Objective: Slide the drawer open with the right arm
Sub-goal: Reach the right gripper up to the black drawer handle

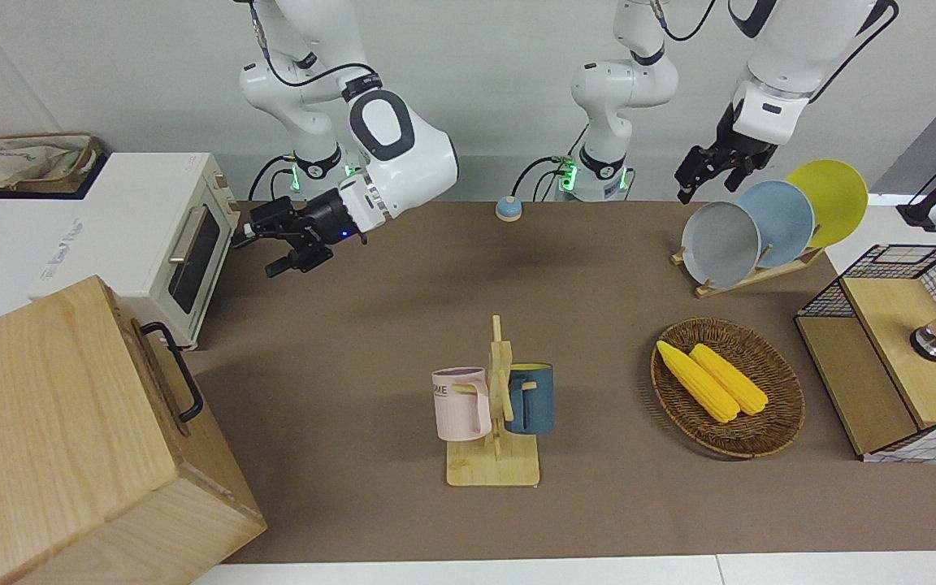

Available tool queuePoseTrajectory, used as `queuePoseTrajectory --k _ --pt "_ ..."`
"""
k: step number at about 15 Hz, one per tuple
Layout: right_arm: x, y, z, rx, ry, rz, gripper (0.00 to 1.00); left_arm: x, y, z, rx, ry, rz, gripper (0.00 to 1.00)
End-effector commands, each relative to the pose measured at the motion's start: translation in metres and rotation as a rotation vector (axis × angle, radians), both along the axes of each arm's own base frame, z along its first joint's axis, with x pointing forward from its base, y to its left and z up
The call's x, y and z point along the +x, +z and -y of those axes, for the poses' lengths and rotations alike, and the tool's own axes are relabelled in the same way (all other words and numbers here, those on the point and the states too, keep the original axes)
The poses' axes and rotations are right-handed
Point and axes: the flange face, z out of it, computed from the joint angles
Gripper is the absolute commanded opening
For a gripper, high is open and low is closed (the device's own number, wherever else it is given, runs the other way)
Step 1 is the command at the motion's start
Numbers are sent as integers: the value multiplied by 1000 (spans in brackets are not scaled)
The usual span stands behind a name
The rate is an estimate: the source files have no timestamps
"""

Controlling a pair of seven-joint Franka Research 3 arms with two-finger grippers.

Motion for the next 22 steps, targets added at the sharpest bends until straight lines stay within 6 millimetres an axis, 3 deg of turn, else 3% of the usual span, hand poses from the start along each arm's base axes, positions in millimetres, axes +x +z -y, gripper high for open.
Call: queuePoseTrajectory --k 1,8,17,22 --pt "12 -7 7 -73 73 46 971 -4 5 -2 -1 -4 -3 993" --pt "48 -18 46 -128 192 119 962 -4 5 -2 -1 -4 -3 993" --pt "80 -38 98 -153 296 149 931 -4 5 -2 -1 -4 -3 993" --pt "91 -42 107 -117 338 163 810 -4 4 -2 -1 -4 -5 993"
